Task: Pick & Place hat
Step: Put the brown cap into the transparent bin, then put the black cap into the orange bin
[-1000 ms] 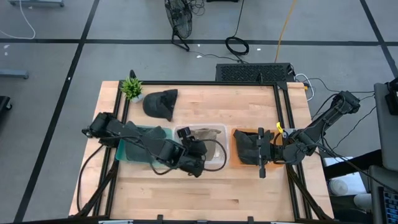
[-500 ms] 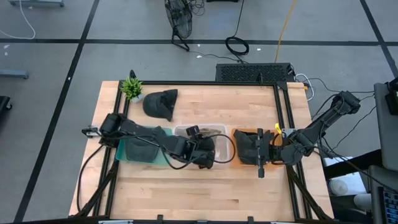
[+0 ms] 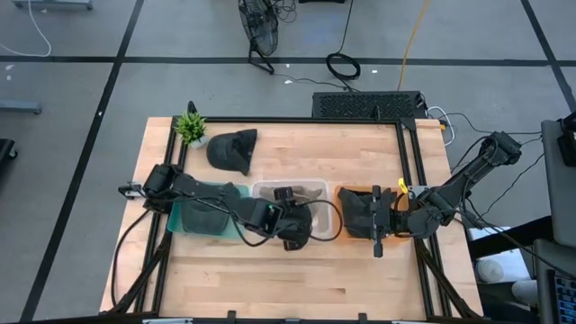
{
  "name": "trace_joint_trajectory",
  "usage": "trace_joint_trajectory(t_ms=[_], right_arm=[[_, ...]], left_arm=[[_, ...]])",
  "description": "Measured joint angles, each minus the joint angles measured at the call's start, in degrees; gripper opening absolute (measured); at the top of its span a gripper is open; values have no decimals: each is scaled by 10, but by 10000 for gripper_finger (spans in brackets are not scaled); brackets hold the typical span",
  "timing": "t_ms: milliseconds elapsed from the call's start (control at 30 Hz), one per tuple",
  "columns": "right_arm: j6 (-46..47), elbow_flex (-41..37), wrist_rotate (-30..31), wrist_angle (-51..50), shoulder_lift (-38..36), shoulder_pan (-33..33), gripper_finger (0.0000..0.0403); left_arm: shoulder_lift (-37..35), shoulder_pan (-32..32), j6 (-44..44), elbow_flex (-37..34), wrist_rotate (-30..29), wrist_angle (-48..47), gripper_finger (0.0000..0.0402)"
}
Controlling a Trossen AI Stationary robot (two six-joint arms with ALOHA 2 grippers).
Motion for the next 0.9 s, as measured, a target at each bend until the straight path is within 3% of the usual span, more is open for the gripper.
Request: trace_joint_trajectory(t_ms=[267,667,767,900], right_arm=[[0,0,0,-1,0,0,114],[-2,0,0,0,0,0,114],[-1,0,0,0,0,0,114],[-1,0,0,3,0,0,114]], left_arm=[[-42,5,-18,-1,-54,-36,154],[-194,8,5,0,-132,-131,154],[-227,23,30,0,-118,-185,154],[-248,42,126,0,-90,-252,152]])
